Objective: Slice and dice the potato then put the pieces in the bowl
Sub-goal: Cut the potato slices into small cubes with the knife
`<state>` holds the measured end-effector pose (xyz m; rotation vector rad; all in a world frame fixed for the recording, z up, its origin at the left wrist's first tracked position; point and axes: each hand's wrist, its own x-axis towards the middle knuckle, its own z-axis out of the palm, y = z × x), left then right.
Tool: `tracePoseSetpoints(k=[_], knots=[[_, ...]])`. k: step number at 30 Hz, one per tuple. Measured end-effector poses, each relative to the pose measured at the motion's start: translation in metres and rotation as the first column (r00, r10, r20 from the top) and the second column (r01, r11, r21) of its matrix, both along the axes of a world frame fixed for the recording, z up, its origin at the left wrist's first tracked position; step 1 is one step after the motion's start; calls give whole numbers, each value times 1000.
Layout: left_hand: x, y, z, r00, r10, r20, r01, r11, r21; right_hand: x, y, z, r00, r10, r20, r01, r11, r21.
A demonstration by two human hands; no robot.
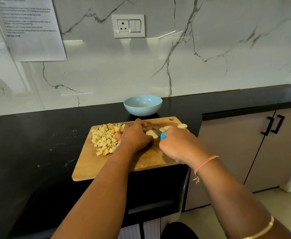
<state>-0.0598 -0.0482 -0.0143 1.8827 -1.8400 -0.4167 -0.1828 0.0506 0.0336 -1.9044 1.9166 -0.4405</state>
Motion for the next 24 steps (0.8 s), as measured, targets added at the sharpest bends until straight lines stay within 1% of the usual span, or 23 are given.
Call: tracePoseSetpoints(k=[4,7,13,18,24], knots=[[1,1,0,1000,-9,-8,9,1000,-22,-10,25,-1,1000,3,-6,-3,1000,-9],[3,2,-2,1000,-21,-20,20,999,-39,-15,40,-2,1000,-18,25,18,1000,-6],[3,0,0,999,-1,-39,1,1000,-14,-6,18,6,999,-33,33,36,995,-96],[2,-1,-1,999,9,-54,-9,1000,-3,10,-12,-6,999,-26,36,27,999,-30],[4,-2,-4,998,-6,-64,5,1000,-6,-3,11,-15,998,-25,53,25,1000,-12]])
